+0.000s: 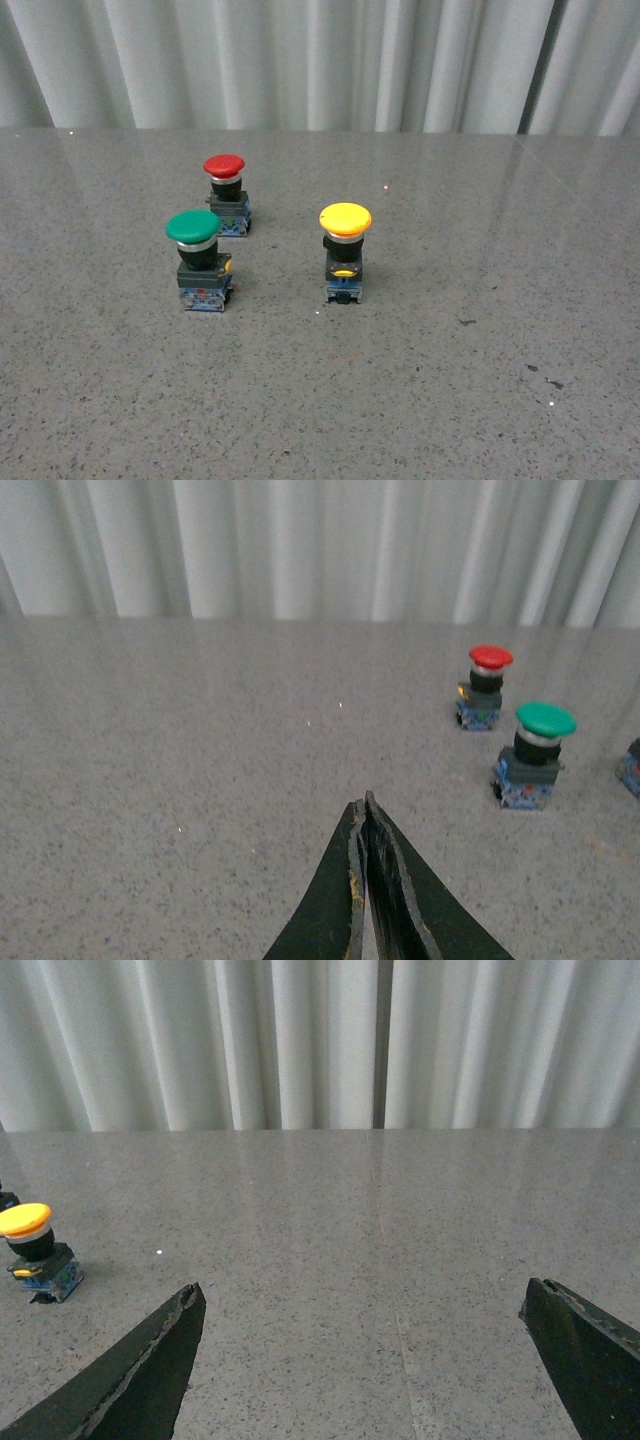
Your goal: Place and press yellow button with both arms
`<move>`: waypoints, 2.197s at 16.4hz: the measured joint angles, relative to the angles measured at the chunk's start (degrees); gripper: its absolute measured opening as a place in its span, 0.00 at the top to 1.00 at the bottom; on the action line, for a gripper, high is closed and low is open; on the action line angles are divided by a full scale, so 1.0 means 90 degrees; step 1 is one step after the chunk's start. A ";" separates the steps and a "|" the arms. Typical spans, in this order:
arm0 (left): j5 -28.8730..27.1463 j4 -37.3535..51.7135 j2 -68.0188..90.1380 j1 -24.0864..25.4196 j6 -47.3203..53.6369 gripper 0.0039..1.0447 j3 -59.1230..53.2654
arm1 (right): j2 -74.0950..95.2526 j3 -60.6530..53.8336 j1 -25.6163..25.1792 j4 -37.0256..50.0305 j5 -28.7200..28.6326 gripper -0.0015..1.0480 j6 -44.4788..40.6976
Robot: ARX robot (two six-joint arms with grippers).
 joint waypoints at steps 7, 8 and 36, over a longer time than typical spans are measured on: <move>-0.0007 0.0036 -0.0107 0.0000 0.0000 0.99 0.0000 | 0.0000 0.0000 0.0000 0.0000 -0.0002 0.06 -0.0002; 0.0000 0.0097 -0.0107 0.0000 0.0000 0.99 0.0000 | 0.0000 0.0000 0.0000 -0.0002 0.0000 0.06 0.0000; 0.0002 0.0068 -0.0107 0.0000 -0.0012 0.06 0.0000 | 1.0756 0.5343 0.3711 0.3470 0.0364 0.98 0.0957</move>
